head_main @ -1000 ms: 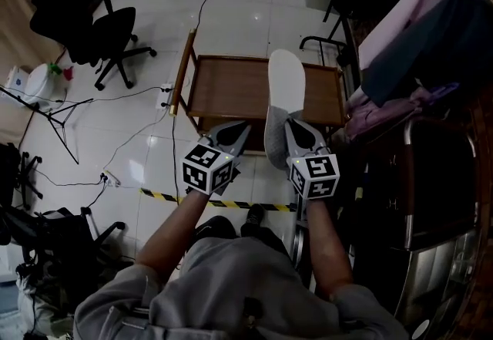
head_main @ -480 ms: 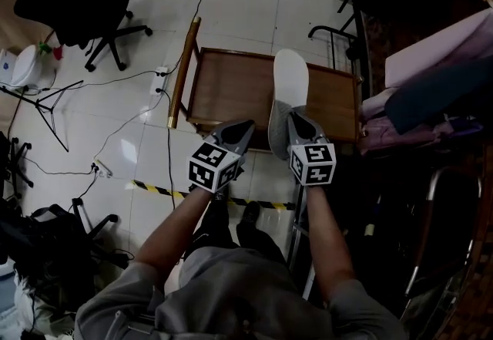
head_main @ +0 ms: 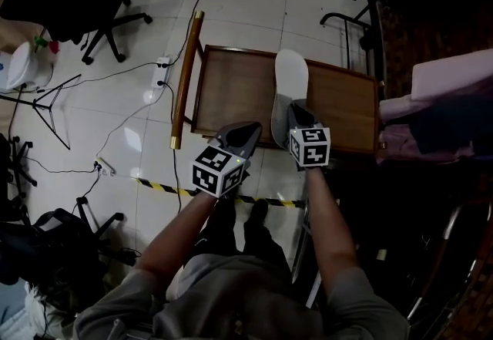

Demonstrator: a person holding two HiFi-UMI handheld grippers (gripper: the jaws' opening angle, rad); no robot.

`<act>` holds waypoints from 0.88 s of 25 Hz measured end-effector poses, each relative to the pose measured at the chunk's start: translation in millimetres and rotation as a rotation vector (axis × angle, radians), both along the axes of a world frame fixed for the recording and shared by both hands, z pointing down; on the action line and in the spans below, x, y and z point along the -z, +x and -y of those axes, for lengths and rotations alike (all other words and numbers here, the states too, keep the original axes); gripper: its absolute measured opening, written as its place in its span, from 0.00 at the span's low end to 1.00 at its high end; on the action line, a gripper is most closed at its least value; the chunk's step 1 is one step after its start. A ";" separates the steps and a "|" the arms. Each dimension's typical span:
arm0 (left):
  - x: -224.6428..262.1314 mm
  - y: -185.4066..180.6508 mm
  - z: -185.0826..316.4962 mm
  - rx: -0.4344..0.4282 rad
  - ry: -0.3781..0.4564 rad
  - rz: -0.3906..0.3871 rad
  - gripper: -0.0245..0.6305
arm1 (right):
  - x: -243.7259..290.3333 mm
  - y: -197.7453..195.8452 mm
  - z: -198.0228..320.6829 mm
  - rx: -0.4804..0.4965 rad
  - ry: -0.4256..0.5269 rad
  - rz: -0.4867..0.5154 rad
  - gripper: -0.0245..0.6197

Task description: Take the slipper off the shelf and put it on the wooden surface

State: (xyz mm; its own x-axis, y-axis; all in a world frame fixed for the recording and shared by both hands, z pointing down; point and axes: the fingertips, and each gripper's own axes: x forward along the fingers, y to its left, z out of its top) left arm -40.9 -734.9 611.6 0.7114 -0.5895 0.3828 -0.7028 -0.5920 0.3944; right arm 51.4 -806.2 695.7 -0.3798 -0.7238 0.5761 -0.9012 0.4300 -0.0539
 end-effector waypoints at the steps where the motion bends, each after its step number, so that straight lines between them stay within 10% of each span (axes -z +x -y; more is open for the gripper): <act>1: -1.4 0.0 1.5 -0.002 -0.006 -0.004 0.03 | -6.5 -1.2 2.1 0.002 -0.011 -0.005 0.06; 11: -4.1 -6.8 12.5 -0.001 -0.022 -0.002 0.03 | -18.2 -14.4 5.9 0.030 -0.080 0.048 0.20; 22: 70.2 6.3 -14.1 -0.021 0.066 -0.026 0.03 | 143.2 -13.7 -49.1 0.025 0.121 0.319 0.15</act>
State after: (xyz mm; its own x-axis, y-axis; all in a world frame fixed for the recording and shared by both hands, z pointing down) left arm -34.6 -720.8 541.5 0.7334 -0.5973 0.3247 -0.6796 -0.6321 0.3722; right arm 37.7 -757.1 552.5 -0.5456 -0.7678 0.3358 -0.8362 0.4726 -0.2782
